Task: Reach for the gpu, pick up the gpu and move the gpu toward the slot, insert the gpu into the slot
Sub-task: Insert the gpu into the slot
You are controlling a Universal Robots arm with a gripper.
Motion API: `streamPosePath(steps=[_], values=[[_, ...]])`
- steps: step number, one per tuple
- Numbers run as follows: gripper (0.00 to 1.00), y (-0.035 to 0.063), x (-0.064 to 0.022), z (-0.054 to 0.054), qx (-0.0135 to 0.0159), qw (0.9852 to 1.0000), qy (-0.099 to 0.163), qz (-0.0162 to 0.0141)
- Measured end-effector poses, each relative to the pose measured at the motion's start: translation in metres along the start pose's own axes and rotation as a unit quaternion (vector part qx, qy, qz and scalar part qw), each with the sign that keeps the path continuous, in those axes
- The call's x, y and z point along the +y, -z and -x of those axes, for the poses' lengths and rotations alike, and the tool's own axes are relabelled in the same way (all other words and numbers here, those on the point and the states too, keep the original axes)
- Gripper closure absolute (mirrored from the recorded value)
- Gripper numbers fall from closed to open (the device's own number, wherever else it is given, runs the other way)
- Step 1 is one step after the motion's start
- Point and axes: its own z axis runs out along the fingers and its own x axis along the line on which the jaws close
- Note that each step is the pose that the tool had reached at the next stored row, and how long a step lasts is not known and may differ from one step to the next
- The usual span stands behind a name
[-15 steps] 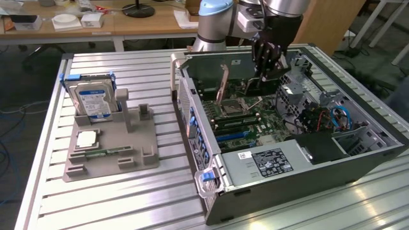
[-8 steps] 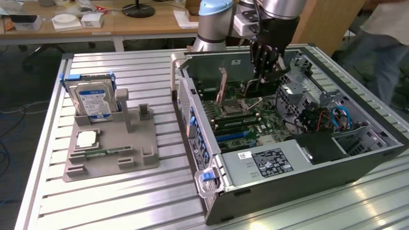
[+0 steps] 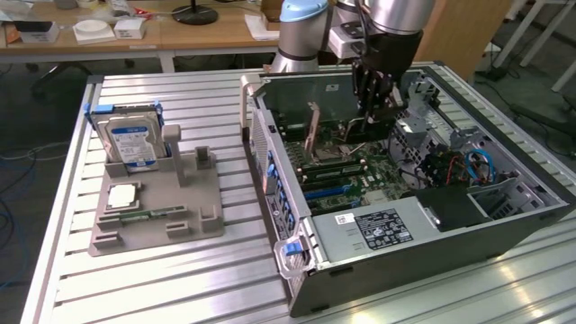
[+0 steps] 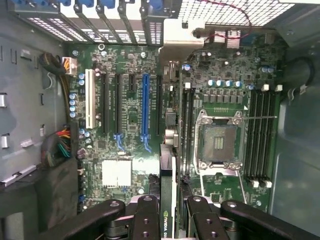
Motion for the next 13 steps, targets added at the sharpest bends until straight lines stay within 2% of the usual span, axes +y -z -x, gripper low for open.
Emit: streamPosePath(steps=[5, 9, 13], values=[[0.74, -0.0019, 0.0007, -0.0052, 0.0005, 1.0, -0.005, -0.0006], [0.74, -0.0045, 0.0009, -0.0056, 0.0015, 0.9998, -0.019, -0.0009], [0.74, -0.0075, 0.0071, -0.0075, 0.0018, 0.9998, -0.022, -0.0012]])
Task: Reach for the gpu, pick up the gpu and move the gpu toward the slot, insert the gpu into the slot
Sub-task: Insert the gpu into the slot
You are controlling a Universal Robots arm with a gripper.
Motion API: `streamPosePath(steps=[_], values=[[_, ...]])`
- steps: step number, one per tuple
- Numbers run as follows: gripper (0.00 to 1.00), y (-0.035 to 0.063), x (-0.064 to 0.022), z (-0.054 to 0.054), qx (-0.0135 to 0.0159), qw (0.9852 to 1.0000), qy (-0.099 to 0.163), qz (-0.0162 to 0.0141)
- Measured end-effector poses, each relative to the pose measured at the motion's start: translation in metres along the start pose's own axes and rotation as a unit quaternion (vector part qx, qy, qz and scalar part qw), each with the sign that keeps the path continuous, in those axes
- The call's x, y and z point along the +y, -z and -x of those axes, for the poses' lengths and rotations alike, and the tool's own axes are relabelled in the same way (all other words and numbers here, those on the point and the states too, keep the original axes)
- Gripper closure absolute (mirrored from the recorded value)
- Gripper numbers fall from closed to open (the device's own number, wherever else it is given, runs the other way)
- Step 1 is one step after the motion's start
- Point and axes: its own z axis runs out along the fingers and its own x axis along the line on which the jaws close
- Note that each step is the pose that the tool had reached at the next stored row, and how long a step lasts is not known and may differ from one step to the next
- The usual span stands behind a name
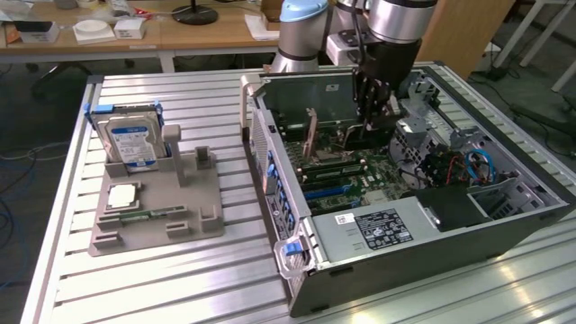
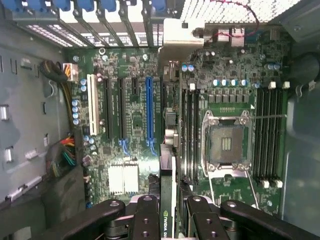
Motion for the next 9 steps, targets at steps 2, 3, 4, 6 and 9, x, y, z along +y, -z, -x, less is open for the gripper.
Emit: streamPosePath(steps=[2, 3, 4, 6, 9], values=[[0.74, -0.0011, 0.0043, -0.001, 0.0, 1.0, 0.0, 0.0], [0.74, -0.0016, 0.0055, -0.002, 0.0, 1.0, 0.0, 0.0], [0.74, -0.0021, 0.0062, -0.003, 0.0, 1.0, 0.0, 0.0], [0.74, -0.0028, 0.0065, -0.007, 0.0001, 1.0, 0.0, 0.0001], [0.74, -0.0037, 0.0066, -0.012, 0.0001, 1.0, 0.0, 0.0]])
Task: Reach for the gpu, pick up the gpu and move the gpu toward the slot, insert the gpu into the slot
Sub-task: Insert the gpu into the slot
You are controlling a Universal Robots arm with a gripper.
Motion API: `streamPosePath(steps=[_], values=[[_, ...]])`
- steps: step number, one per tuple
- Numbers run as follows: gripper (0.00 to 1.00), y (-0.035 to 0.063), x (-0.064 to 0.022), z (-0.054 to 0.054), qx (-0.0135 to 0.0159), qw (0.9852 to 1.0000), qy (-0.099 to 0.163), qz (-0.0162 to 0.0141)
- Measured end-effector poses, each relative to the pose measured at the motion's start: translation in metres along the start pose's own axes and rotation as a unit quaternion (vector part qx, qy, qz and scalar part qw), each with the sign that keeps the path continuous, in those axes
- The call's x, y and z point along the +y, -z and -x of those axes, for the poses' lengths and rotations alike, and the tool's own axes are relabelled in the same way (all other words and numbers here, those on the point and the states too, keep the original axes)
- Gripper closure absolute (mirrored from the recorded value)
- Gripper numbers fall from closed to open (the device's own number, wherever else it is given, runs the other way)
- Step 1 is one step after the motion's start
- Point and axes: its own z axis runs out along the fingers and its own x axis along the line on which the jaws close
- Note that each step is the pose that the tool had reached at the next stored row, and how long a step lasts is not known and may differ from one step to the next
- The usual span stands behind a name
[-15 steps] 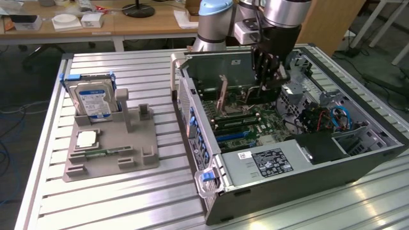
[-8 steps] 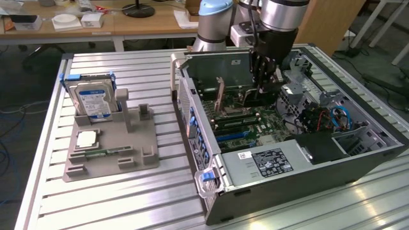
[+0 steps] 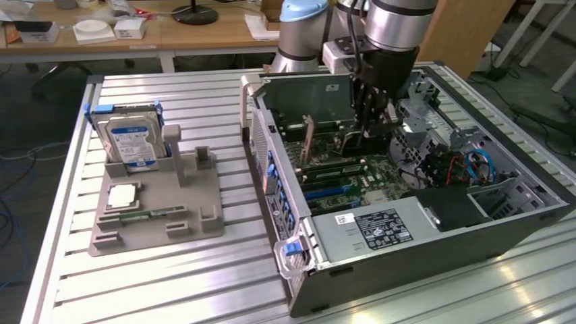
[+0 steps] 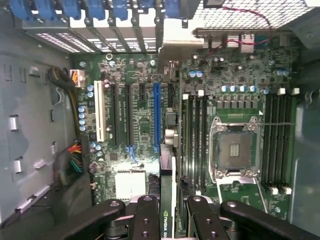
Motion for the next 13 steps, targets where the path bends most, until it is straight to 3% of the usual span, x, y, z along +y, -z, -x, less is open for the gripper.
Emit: streamPosePath(steps=[6, 13], values=[[0.74, -0.0026, 0.0014, -0.008, 0.0004, 1.0, 0.0, -0.0001], [0.74, -0.0109, 0.0136, -0.008, 0.0005, 1.0, 0.0, 0.0]])
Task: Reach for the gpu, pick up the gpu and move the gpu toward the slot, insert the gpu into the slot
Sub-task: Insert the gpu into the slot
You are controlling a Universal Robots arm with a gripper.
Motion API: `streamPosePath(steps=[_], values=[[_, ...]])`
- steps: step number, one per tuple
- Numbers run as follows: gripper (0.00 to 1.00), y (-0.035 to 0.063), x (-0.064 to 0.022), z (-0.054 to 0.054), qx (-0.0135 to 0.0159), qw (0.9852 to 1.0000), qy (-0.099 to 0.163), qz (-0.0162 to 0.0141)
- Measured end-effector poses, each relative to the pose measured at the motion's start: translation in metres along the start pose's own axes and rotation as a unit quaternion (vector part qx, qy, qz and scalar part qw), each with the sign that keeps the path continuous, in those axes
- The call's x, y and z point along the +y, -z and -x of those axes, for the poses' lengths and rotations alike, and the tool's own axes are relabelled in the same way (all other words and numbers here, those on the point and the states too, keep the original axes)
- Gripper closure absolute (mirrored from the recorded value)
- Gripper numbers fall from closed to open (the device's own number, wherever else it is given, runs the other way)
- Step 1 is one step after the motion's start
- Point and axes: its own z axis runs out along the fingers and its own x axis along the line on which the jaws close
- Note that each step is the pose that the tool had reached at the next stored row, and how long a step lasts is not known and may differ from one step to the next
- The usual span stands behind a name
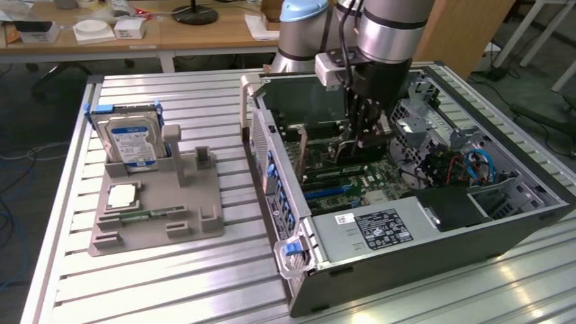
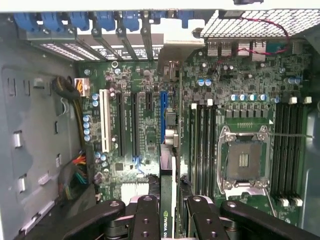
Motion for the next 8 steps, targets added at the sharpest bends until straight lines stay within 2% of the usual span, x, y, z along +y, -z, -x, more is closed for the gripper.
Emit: streamPosePath(steps=[8], values=[[0.74, -0.0143, 0.0035, 0.0, 0.0, 1.0, 0.0, 0.0]])
